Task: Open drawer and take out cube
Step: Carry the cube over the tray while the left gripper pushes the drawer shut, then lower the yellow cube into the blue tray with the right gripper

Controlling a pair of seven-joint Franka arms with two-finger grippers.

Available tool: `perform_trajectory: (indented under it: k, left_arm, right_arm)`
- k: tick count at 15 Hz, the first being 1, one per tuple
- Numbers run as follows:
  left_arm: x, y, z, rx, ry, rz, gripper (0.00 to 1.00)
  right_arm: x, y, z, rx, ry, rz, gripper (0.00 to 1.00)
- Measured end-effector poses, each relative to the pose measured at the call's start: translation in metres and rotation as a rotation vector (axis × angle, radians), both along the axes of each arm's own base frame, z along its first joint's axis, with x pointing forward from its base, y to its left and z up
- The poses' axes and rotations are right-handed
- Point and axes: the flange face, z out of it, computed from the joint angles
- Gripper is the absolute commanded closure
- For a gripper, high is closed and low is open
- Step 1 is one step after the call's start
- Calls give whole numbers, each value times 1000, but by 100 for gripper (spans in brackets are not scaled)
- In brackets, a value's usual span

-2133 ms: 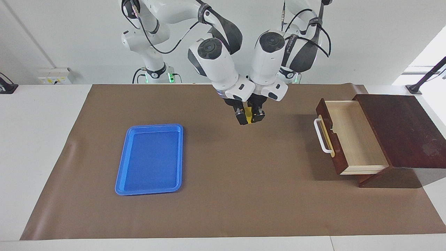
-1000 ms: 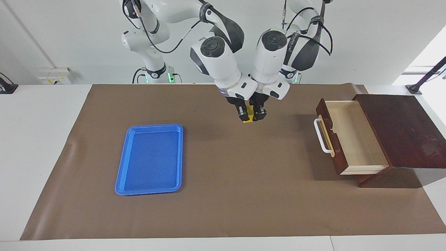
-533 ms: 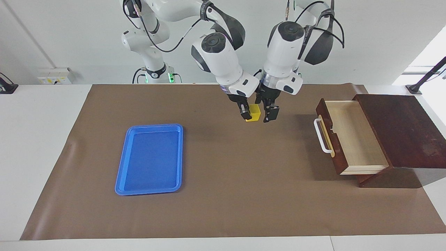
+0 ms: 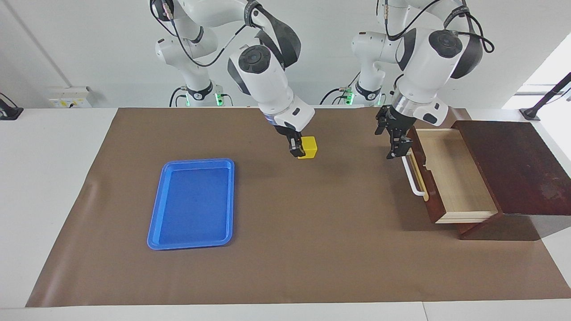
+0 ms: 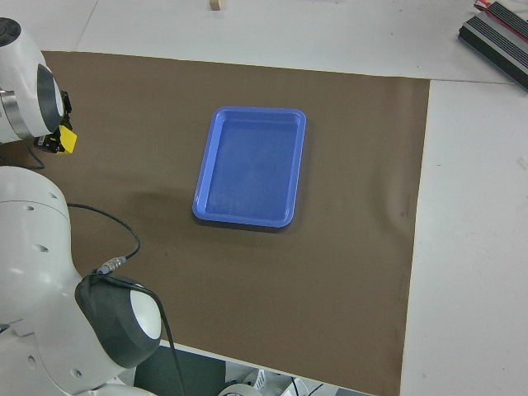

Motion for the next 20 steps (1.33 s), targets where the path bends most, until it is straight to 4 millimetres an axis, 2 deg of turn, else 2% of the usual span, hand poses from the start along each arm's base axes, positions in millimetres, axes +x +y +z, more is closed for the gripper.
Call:
perform_trajectory:
  k: [3,6,9,12,15,17,20]
  left_arm:
    - [-3,33,-31,6,10,-62,0]
    - [-5,56,-54,24,11,-113,0]
    - [-2,87,-73,48,-24,-185,0]
    - [1,123,-75,47,-42,-265,0]
    - [3,154,-72,53,-60,-272,0]
    - [4,186,-70,61,-79,-257,0]
    - [2,237,-67,91,-97,-227,0]
  right_arm:
    - [15,-44,1,-25,36,-48,100]
    - [27,-98,0,-55,48,-113,100]
    - [38,-155,-10,-79,56,-153,100]
    - [44,-211,-27,-108,52,-142,100]
    - [46,-265,-48,-119,-7,-79,100]
    - [40,-299,-69,-124,-50,-44,100]
    - [21,-342,-100,-140,-91,-38,100]
